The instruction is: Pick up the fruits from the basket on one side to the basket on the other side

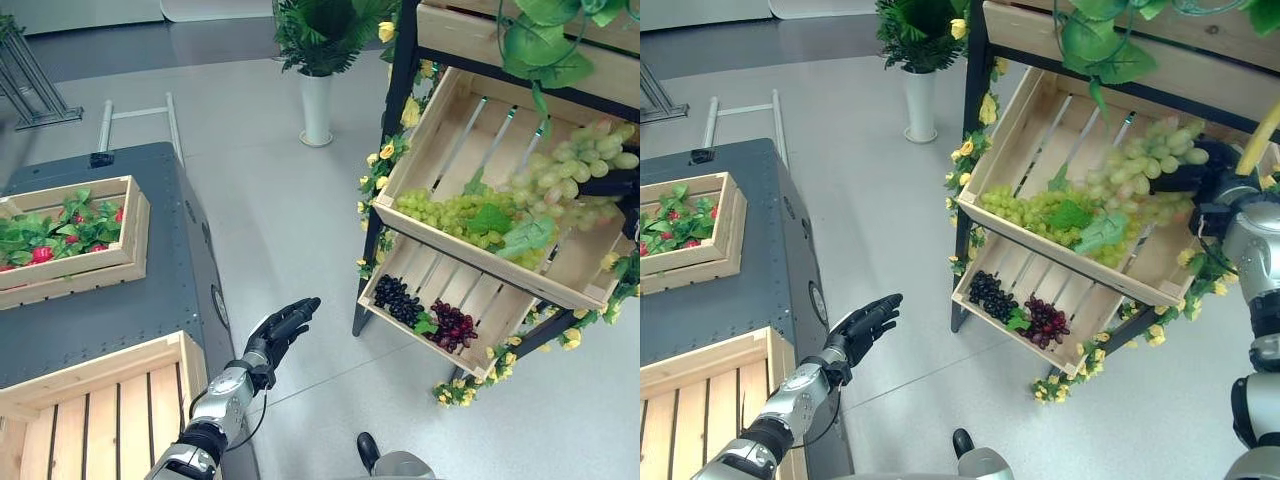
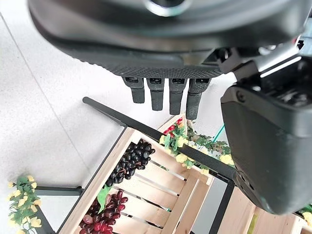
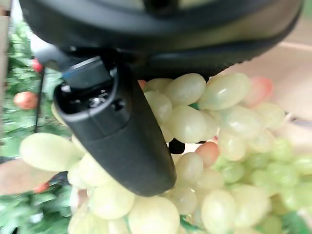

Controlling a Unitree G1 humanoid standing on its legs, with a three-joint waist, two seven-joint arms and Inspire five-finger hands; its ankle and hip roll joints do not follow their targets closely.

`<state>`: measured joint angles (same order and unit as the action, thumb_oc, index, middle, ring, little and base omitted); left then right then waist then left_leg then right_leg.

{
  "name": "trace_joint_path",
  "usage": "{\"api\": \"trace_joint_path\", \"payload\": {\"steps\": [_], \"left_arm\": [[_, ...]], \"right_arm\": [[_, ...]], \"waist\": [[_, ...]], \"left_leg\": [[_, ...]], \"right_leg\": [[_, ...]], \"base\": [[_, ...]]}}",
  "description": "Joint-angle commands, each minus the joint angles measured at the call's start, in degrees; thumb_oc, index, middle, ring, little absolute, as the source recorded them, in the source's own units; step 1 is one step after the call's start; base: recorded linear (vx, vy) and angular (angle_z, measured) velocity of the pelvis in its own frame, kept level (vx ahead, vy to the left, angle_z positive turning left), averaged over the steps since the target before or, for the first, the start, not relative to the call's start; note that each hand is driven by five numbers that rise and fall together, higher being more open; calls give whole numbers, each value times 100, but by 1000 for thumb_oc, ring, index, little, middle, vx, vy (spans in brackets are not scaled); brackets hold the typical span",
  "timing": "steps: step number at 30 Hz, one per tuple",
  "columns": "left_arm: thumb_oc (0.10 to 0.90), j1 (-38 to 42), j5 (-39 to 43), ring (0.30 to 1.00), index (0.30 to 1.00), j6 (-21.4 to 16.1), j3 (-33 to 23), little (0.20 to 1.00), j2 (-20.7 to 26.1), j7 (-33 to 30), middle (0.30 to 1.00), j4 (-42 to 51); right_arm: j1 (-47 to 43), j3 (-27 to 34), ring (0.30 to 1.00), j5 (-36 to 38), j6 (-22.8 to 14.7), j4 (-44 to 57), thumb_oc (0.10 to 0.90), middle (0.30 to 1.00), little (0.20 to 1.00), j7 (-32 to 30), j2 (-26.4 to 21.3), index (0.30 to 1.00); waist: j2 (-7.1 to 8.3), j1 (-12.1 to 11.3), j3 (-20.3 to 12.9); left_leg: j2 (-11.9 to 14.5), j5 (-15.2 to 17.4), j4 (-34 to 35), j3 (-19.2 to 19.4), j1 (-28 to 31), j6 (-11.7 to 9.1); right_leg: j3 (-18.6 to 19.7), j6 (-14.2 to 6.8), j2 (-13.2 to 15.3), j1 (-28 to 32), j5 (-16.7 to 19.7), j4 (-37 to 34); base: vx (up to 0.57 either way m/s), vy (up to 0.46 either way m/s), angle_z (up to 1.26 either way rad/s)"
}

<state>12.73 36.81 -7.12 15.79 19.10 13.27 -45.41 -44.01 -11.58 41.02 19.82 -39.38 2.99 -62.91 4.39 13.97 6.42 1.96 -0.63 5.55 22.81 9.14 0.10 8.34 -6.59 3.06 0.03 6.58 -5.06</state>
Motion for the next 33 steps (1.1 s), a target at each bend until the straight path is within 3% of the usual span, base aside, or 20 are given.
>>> {"api": "trace_joint_path", "payload": {"steps": [1, 9, 10, 11, 33], "left_arm": [[800, 372, 166, 900, 900, -372, 210, 900, 253, 126, 900, 285], [800, 535, 247, 900, 900, -277, 227, 900, 219, 56, 900, 310], [800, 550, 251, 900, 900, -263, 232, 900, 193, 26, 900, 342], [800, 558, 252, 900, 900, -261, 245, 900, 178, -1, 900, 361], [800, 440, 170, 900, 900, -171, 232, 900, 107, 96, 900, 364]], "right_arm": [[-1412, 65, 300, -171, -422, -402, 400, 300, 300, 123, -403, 300], [-1154, -13, 300, -600, -508, -606, 400, 300, 300, 511, -124, 300], [-1139, -61, 646, -682, -521, -612, 631, 646, 646, 539, -91, 646], [-1135, -87, 900, -705, -523, -610, 800, 900, 900, 531, -70, 900], [-278, 451, 900, -420, -970, 559, 800, 900, 900, 1003, -109, 900]], "waist": [[-84, -238, -449], [-91, -250, -384], [-93, -246, -375], [-93, -243, -367], [-122, 55, -346]], "left_leg": [[-74, 597, -113, -491, 12, 57], [-74, 610, -130, -459, -1, 69], [-73, 614, -138, -454, -6, 73], [-74, 619, -148, -450, -8, 76], [-62, 908, -351, -274, 18, 141]], "right_leg": [[-326, 47, -254, 108, -350, 239], [-338, 51, -242, 77, -359, 265], [-325, 53, -243, 71, -359, 270], [-312, 55, -245, 66, -361, 277], [-65, -9, -260, 48, -438, 287]], "base": [[-41, 13, 4], [-23, 9, 2], [0, 0, 0], [0, 0, 0], [17, 7, -2]]}}
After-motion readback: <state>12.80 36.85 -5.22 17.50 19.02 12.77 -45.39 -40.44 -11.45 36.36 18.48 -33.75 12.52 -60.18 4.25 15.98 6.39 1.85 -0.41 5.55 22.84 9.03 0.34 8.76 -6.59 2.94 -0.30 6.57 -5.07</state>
